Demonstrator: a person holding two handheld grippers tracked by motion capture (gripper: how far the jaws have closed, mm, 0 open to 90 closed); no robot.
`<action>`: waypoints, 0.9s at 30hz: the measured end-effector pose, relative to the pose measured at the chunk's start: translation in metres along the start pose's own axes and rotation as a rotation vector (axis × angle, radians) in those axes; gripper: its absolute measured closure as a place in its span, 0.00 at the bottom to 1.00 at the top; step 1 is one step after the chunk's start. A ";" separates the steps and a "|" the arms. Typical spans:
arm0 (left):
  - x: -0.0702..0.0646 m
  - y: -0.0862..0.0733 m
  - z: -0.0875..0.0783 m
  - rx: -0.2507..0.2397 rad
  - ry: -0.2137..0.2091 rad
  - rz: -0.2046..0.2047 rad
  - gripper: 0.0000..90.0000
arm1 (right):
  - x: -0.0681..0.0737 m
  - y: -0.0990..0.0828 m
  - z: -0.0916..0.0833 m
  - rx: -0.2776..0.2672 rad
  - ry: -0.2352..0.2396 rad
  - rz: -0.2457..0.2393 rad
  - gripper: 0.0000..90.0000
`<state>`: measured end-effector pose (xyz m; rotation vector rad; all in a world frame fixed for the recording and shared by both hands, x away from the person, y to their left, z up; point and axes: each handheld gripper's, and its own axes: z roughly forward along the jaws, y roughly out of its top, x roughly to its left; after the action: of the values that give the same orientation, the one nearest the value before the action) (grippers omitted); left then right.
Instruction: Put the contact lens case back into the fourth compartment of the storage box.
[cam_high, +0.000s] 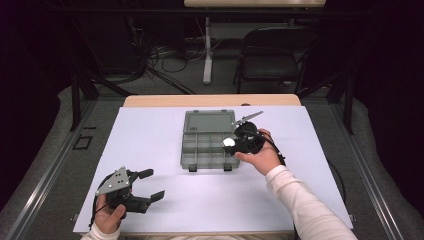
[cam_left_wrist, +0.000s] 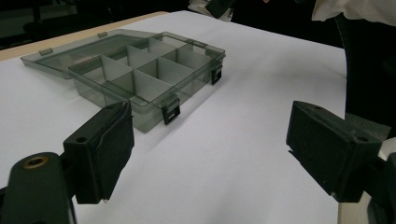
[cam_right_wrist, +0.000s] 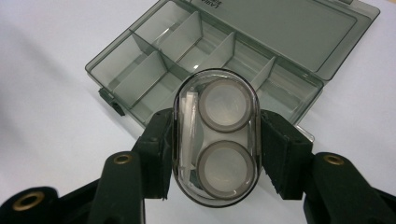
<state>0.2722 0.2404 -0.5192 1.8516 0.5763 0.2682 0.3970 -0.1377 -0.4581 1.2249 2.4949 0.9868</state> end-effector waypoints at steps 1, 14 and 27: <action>0.000 0.000 0.000 -0.002 -0.003 0.000 0.17 | -0.001 0.001 0.001 0.003 -0.003 -0.003 0.54; 0.000 0.000 0.000 0.000 -0.002 -0.001 0.17 | -0.012 0.017 0.018 0.023 -0.030 0.025 0.54; 0.000 0.000 0.000 -0.003 -0.007 -0.003 0.17 | -0.020 0.028 0.031 0.029 -0.039 0.050 0.54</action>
<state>0.2725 0.2406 -0.5193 1.8477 0.5728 0.2605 0.4408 -0.1262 -0.4662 1.3076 2.4690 0.9323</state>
